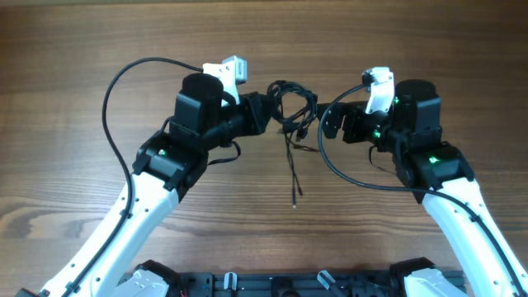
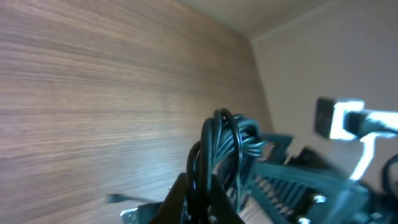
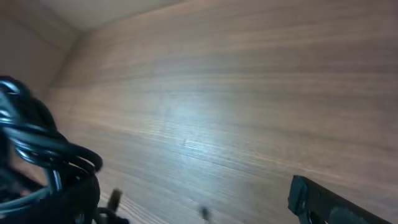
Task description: Untangle cables
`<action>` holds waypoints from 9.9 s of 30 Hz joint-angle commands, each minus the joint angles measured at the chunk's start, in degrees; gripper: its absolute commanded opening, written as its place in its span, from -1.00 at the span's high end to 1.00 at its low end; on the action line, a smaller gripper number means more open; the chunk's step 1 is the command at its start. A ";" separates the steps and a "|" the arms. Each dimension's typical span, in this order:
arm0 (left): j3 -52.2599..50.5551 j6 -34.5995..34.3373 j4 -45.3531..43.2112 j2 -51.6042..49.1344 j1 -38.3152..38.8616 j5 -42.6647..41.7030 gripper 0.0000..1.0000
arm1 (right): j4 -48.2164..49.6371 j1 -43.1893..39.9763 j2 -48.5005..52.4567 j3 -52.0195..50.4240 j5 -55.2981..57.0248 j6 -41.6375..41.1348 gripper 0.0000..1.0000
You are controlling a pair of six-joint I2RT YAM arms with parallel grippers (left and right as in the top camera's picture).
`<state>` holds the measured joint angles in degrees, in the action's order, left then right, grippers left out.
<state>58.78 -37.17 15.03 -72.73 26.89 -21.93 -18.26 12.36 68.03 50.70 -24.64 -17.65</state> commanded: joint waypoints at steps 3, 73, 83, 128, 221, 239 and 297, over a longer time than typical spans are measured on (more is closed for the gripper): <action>0.46 7.65 2.05 -0.28 -0.44 -3.28 0.92 | 1.07 0.33 -0.37 0.24 -12.48 7.56 -0.97; 0.48 4.15 3.37 -6.14 12.17 9.66 -0.82 | 15.72 -10.10 12.24 0.24 -25.97 -30.32 0.91; 0.46 5.49 6.78 -11.80 16.76 22.49 -0.58 | 19.30 -10.99 12.24 0.24 -37.86 -28.72 0.91; 0.46 5.40 -1.86 -12.59 13.38 31.63 -0.46 | 8.35 -10.99 12.24 0.24 -50.10 -15.52 0.92; 0.83 2.43 -4.90 -6.05 9.49 15.39 -0.50 | -0.68 -1.66 14.47 0.17 -21.33 5.40 0.91; 0.81 1.97 -1.44 -11.82 8.81 19.89 -0.40 | -1.68 -1.66 14.45 0.17 -27.98 7.41 0.91; 1.55 -3.85 -0.02 -15.80 4.87 8.94 0.04 | -1.49 -1.66 14.47 0.17 -26.51 15.80 0.91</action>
<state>60.01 -39.70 16.14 -87.72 31.57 -15.62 -19.66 10.68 82.67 50.70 -45.04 -4.97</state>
